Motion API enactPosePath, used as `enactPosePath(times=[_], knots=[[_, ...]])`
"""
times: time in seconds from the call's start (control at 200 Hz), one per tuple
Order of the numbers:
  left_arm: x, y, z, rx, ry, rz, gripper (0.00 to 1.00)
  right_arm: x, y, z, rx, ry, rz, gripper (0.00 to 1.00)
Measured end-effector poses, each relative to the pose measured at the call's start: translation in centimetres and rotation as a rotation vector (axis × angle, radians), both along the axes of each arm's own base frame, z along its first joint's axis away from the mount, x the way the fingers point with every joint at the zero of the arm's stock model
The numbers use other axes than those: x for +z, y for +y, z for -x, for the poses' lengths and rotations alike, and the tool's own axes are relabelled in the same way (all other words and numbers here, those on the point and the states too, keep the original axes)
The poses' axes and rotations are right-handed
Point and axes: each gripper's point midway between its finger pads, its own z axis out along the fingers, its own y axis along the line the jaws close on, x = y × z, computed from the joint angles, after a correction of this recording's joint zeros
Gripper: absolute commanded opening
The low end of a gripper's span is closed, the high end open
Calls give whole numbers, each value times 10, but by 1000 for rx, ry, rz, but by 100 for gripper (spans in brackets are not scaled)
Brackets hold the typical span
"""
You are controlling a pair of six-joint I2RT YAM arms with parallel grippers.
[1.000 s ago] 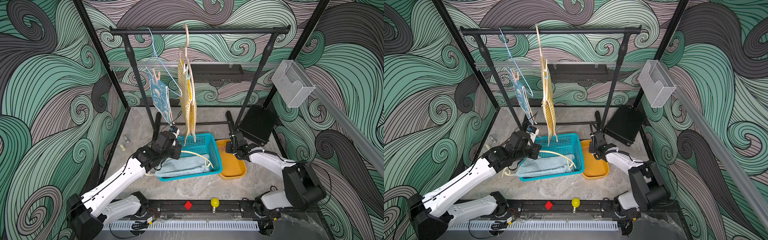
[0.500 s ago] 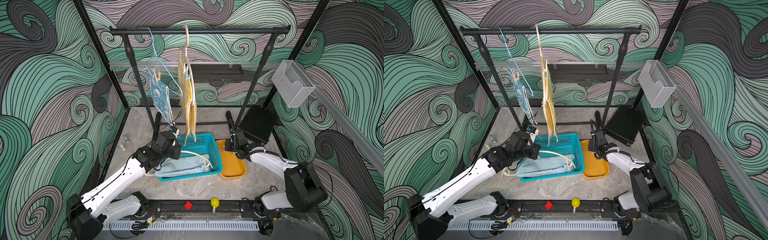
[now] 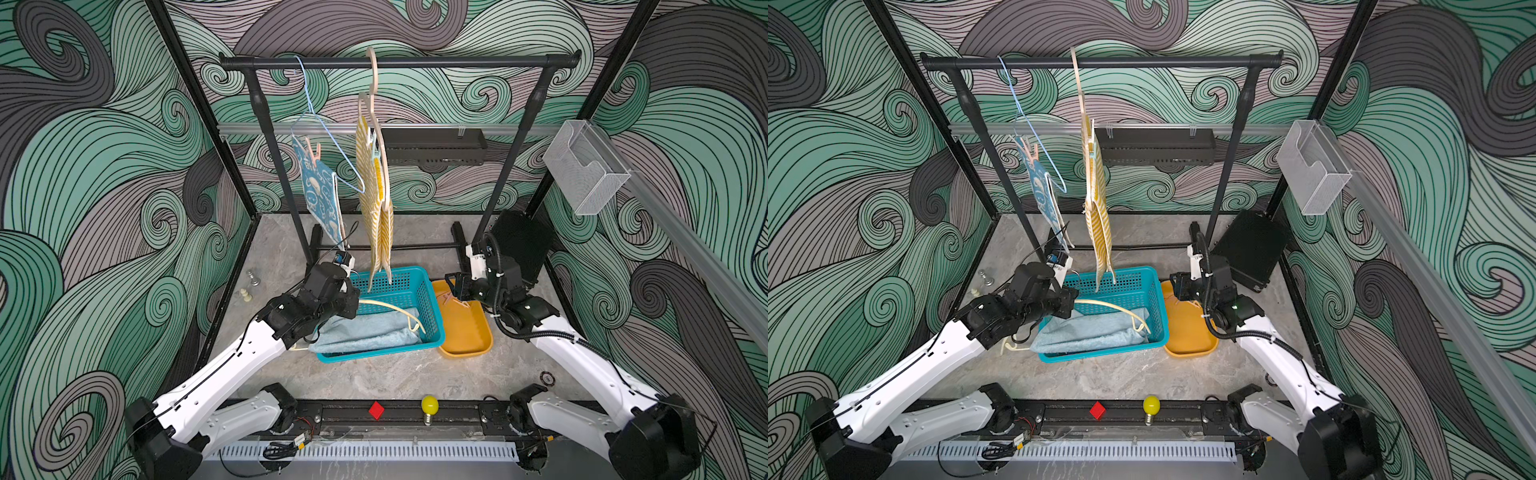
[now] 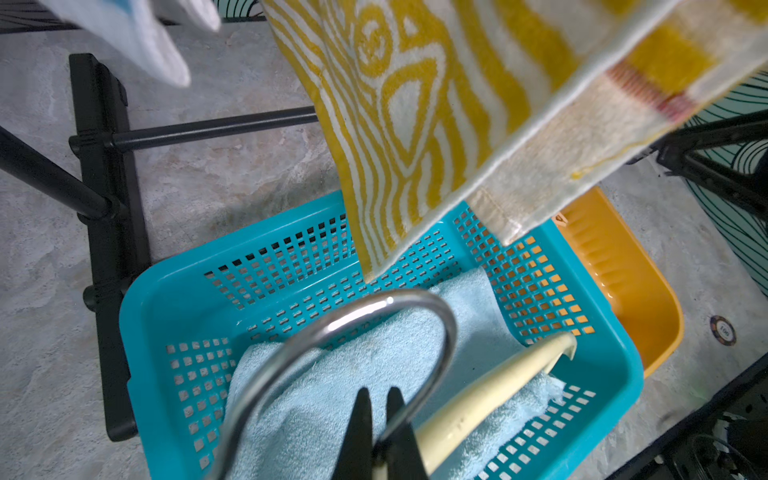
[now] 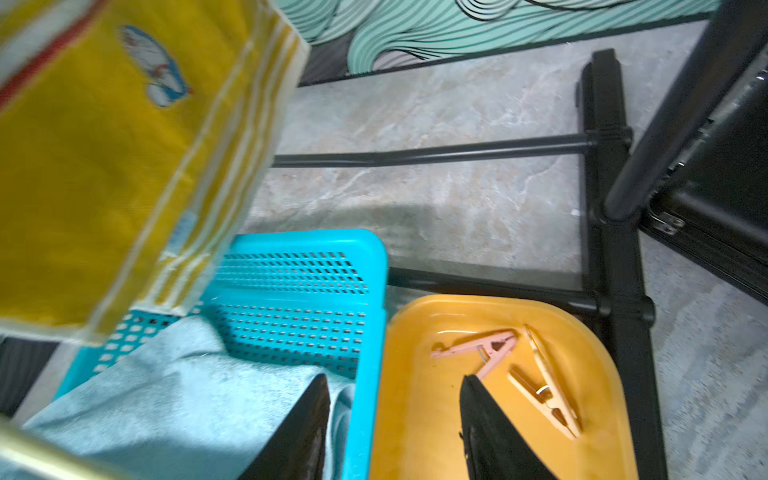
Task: Remove the clothespins securing towels to the hanger
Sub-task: Place the clothespin in the storage box, then remove the towel from the hanger.
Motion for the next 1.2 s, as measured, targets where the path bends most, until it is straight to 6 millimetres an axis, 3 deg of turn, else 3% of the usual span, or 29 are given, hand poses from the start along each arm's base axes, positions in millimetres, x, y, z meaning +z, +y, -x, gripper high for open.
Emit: enactPosePath(times=[0.115, 0.49, 0.816, 0.996, 1.201], knots=[[10, 0, -2, 6, -23, 11, 0, 16, 9, 14, 76, -35, -48, 49], [53, 4, -11, 46, -110, 41, 0, 38, 40, 61, 305, -93, -115, 47], [73, 6, -13, 62, -146, 56, 0, 15, 73, 94, 477, -63, -74, 43], [81, 6, -14, 63, -160, 67, 0, -2, 84, 96, 502, -25, -44, 43], [85, 6, -14, 63, -162, 70, 0, -8, 93, 92, 504, -33, -28, 41]])
